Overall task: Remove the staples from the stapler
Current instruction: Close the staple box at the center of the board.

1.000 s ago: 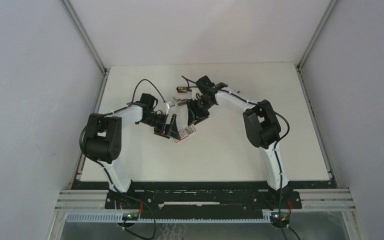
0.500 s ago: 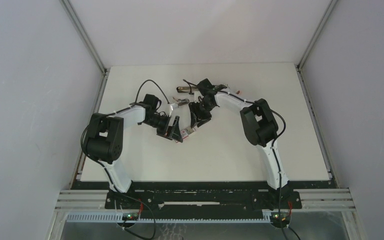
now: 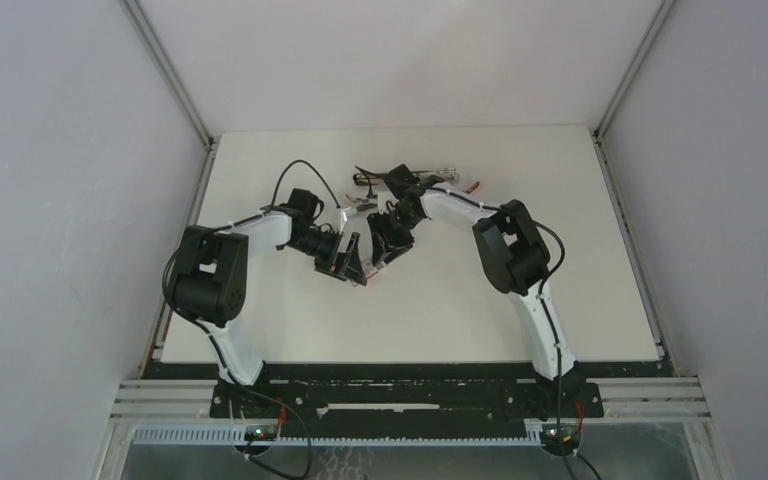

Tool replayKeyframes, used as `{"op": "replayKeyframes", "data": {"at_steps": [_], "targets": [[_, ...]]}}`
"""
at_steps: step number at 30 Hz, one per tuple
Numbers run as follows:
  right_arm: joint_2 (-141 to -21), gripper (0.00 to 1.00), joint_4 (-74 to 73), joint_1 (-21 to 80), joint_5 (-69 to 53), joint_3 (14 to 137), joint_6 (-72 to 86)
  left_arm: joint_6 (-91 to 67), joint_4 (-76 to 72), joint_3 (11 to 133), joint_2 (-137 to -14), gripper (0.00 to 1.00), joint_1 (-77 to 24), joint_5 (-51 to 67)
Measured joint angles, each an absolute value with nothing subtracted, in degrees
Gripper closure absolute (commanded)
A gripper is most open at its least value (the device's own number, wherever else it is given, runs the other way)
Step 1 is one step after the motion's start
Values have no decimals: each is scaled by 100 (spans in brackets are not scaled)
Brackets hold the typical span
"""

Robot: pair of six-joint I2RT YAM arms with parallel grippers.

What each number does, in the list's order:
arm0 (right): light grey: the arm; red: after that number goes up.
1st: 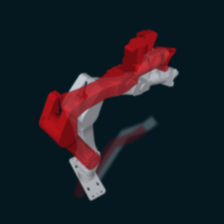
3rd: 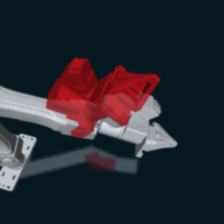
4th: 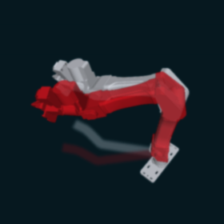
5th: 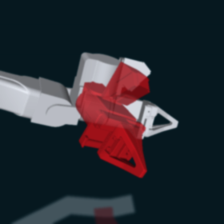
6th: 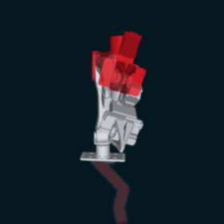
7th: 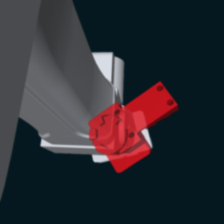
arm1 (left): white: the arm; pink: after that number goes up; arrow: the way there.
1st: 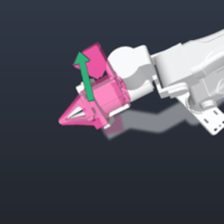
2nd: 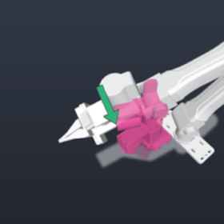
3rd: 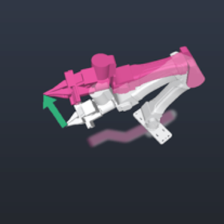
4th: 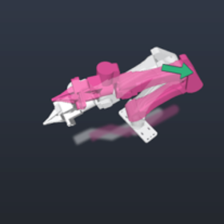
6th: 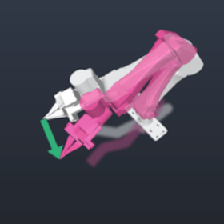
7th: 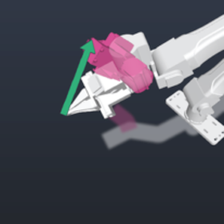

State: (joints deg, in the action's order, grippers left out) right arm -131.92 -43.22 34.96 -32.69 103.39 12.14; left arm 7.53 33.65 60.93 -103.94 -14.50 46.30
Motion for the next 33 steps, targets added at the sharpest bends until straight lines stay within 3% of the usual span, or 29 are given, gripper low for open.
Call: {"op": "replayKeyframes", "data": {"at_steps": [33], "targets": [[-13319,57,-4359,3782,-3837,10357,1129,707,3356,6093,-10396,0,-1448,4613]]}}
